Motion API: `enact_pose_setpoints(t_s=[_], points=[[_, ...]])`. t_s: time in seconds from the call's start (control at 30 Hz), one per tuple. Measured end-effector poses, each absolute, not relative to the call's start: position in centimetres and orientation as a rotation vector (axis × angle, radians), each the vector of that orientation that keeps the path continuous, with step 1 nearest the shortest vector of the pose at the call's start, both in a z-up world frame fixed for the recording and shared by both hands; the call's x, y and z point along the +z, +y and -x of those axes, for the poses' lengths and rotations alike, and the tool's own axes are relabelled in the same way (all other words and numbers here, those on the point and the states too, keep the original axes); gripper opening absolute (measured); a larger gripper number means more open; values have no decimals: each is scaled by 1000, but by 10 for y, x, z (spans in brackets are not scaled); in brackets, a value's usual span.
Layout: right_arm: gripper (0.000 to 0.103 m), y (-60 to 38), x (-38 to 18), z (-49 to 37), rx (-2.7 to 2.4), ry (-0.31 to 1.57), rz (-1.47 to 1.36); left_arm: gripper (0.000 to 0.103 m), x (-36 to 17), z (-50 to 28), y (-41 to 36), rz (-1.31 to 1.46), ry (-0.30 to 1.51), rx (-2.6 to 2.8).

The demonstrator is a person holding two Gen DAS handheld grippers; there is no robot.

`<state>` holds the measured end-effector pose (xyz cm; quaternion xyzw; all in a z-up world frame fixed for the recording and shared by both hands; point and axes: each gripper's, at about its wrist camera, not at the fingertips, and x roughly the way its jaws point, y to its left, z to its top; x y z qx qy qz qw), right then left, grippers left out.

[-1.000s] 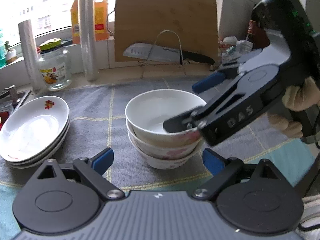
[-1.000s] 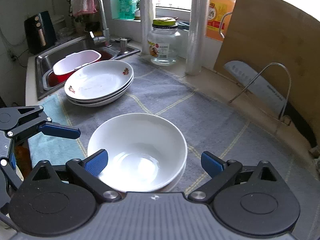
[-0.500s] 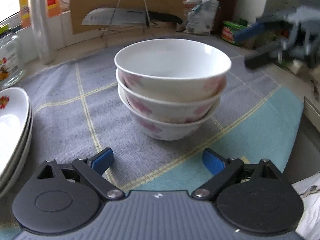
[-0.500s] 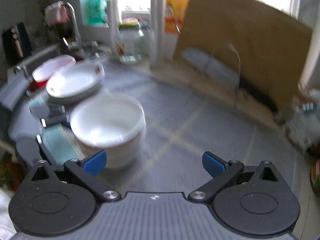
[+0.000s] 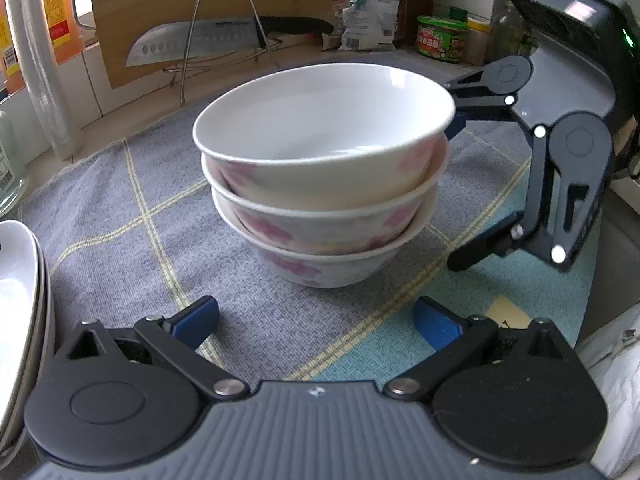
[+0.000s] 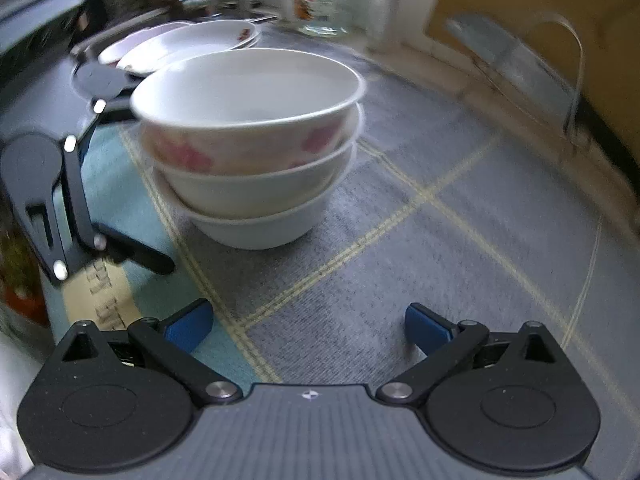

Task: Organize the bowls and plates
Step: 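Grip the three-bowl stack with both tools from opposite rims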

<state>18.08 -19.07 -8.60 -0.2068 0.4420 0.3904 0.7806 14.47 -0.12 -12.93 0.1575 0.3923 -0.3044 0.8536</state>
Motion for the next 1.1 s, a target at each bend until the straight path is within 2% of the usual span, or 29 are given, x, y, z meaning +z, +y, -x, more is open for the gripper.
enact_pose_setpoints(t_s=[0.43, 0.8, 1.0, 1.1], points=[[103, -187, -85, -180, 798, 957, 429, 103, -128, -155, 3, -386, 800, -764], [103, -156, -68, -180, 903, 878, 555, 100, -111, -173, 9, -447, 754, -947], [94, -154, -59, -188, 961, 862, 563, 100, -106, -180, 13, -455, 759, -971], [90, -153, -59, -191, 995, 873, 571, 89, -106, -182, 12, -463, 769, -992]])
